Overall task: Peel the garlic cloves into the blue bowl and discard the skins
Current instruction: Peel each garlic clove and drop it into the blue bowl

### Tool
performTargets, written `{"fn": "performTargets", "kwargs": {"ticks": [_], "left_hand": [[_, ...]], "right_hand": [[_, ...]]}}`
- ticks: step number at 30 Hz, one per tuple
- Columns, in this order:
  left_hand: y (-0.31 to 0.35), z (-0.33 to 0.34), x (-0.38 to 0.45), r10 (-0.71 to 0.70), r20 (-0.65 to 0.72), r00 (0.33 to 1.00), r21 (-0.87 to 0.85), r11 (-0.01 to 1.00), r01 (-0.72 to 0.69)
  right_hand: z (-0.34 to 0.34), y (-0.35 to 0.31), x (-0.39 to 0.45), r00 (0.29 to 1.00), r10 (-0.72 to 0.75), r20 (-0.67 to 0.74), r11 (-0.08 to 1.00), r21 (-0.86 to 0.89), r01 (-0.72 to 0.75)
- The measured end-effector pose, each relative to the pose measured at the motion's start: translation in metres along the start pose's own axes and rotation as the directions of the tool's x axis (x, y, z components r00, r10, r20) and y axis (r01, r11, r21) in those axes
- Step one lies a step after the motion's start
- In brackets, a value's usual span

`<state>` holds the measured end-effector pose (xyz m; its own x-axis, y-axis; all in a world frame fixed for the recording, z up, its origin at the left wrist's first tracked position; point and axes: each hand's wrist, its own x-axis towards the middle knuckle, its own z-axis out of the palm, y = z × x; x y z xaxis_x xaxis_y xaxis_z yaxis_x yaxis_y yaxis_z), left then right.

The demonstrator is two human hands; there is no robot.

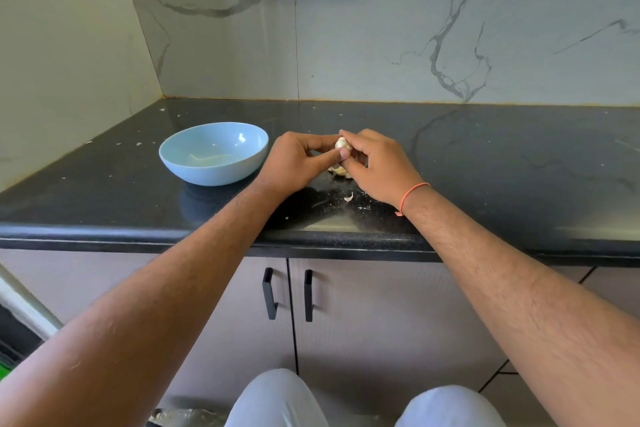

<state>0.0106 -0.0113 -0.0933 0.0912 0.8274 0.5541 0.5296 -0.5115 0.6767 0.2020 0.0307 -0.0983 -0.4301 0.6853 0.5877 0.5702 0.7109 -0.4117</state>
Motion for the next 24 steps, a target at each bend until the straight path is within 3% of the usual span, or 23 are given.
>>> {"fn": "performTargets", "kwargs": {"ticks": [8,20,24], "left_hand": [[-0.007,0.000,0.006,-0.112,0.047,0.993,-0.064,0.991,0.115],[-0.009,0.001,0.008,-0.127,0.022,0.992,0.018,0.992,0.126],[-0.010,0.002,0.009,-0.139,-0.071,0.988,0.008,0.990,0.140]], "right_hand": [[0.002,-0.001,0.001,0.999,-0.012,0.052,0.990,-0.140,0.019],[0.004,0.003,0.004,0.995,0.058,0.082,0.998,-0.017,-0.057],[0.003,0.005,0.006,0.991,0.119,0.061,0.991,0.049,-0.122]]}}
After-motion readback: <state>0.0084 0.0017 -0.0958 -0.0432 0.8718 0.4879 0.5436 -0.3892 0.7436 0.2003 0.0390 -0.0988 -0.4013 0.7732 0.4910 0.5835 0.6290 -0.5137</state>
